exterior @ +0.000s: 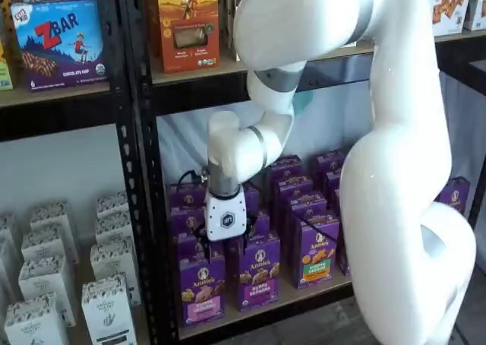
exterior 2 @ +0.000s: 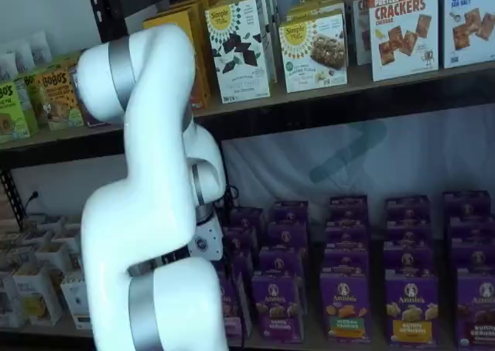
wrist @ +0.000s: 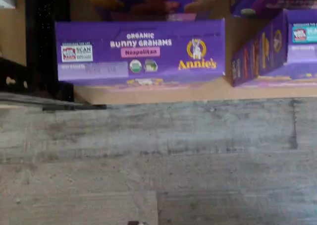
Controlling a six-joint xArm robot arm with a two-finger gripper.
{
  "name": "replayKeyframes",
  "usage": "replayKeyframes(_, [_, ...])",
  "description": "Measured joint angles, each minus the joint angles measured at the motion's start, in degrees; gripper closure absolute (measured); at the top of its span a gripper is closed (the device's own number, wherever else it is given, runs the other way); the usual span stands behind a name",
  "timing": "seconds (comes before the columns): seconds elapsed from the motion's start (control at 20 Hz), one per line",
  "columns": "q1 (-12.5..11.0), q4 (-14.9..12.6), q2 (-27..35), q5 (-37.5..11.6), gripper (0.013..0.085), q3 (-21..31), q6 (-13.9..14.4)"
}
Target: Pick up the purple box with a pink patch in the middle, on the bottom shelf, the first box from the left
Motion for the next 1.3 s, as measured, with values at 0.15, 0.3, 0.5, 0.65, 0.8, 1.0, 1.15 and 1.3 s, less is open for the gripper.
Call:
replayKeyframes(0.15, [-0.44,-0.31,1.90,0.01,0.0130,-2.16,-0.14])
replayKeyframes(0.3, [-0.90,0.02,3.64,0.63,0.0130,-4.30,-0.91])
replayKeyframes(0.5, [-1.34,2.35,6.04,0.23,0.0130,-6.72,-3.48])
replayKeyframes(0.65, [-1.45,4.23,7.77,-0.32,0.0130,-8.35,-5.32])
replayKeyframes(0.8, [-1.47,4.69,9.48,-0.39,0.0130,-10.18,-5.75])
replayKeyframes(1.0, [-1.52,4.09,11.23,0.02,0.0130,-12.38,-5.25])
replayKeyframes(1.15, [-1.53,2.95,12.63,0.26,0.0130,-14.21,-4.22])
replayKeyframes(1.3, [-1.49,1.88,13.65,0.76,0.0130,-15.69,-3.20])
